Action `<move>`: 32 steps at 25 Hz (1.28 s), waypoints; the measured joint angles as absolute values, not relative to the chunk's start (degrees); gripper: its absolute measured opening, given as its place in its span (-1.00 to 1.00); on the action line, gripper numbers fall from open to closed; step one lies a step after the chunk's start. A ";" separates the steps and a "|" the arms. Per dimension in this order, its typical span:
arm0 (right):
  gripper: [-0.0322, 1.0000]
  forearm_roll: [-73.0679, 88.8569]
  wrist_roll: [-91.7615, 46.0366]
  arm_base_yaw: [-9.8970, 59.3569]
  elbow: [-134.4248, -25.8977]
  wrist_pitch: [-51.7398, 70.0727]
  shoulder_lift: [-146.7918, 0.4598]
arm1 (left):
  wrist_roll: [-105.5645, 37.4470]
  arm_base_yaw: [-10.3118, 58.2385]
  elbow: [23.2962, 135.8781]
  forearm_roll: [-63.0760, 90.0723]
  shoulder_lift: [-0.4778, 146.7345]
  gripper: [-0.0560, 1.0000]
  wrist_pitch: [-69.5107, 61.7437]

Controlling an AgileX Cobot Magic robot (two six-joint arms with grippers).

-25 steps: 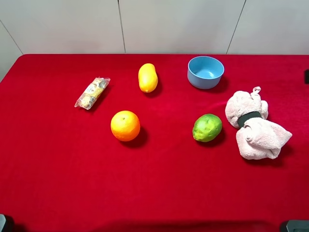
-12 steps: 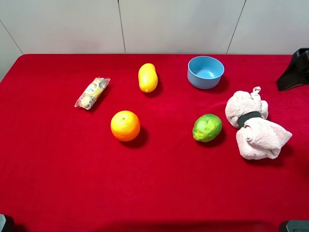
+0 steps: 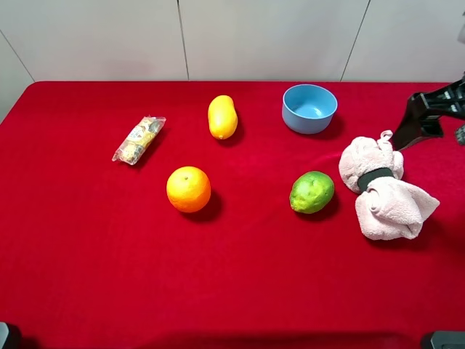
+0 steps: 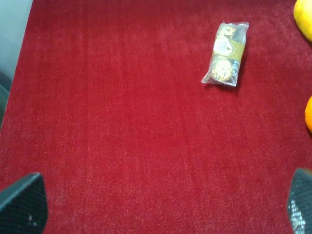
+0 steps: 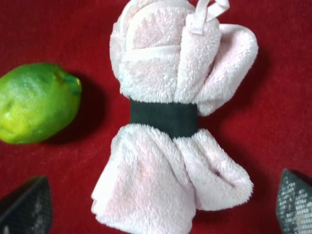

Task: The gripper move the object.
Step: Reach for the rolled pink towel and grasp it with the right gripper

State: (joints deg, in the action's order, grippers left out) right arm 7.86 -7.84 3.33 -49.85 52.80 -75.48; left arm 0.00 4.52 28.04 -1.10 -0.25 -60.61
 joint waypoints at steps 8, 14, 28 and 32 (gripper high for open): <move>0.41 9.31 -8.29 3.33 -49.85 49.30 -82.09 | 0.00 4.52 28.04 -1.10 -0.25 0.96 -60.61; 0.41 11.65 -11.04 3.33 -49.90 46.06 -85.79 | 0.00 4.52 28.04 -1.10 -0.25 0.96 -60.61; 0.41 12.02 -12.55 3.33 -49.90 41.84 -93.89 | 0.00 4.52 28.04 -1.10 -0.25 0.96 -60.61; 0.41 11.98 -13.37 3.33 -49.90 41.28 -96.43 | 0.00 4.52 28.04 -1.10 -0.25 0.96 -60.61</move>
